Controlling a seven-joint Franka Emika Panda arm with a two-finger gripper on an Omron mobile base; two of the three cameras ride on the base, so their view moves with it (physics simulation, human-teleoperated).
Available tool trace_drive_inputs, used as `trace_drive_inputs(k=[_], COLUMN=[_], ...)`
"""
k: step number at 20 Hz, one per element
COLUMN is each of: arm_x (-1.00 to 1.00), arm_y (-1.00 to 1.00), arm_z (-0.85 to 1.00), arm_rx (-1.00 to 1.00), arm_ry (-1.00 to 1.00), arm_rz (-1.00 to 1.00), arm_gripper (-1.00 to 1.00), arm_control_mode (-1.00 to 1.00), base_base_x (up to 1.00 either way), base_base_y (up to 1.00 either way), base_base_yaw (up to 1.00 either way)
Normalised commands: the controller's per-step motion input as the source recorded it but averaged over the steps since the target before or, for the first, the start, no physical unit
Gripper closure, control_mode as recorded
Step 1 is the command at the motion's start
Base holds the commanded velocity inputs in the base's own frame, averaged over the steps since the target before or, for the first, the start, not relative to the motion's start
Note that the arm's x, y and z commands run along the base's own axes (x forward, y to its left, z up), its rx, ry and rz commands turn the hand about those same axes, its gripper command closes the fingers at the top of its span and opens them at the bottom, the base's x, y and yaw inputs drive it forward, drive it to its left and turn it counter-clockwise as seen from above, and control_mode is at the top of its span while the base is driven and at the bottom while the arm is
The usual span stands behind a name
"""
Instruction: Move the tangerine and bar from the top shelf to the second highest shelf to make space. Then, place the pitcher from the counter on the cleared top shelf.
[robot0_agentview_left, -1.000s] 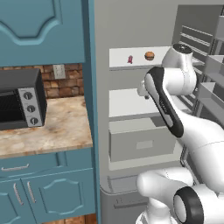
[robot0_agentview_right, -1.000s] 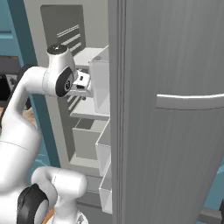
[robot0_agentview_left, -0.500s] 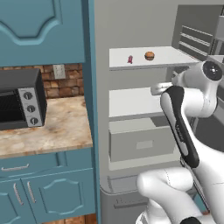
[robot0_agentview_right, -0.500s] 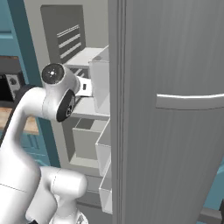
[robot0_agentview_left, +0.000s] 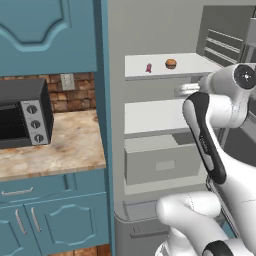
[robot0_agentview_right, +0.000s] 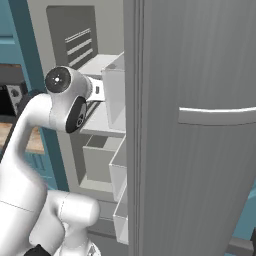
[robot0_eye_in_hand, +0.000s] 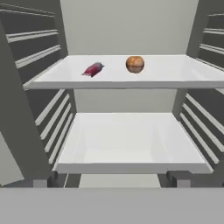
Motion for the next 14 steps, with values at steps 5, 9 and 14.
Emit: trace_drive_inputs(k=[5,9,14], arm_x=[0.23,0.30,0.36], arm_y=[-0.01,-0.11,-0.09], arm_z=[0.52,0.22,0.05], arm_rx=[0.00,0.00,0.00], arm_ry=[0.00,0.00,0.07], arm_rz=[-0.05,-0.05,0.00], arm_gripper=[-1.00,-1.00,-1.00], arm_control_mode=[-1.00,-1.00,-1.00], base_base_x=[0.00,0.00,0.00], base_base_y=[0.00,0.00,0.00], base_base_yaw=[0.00,0.00,0.00])
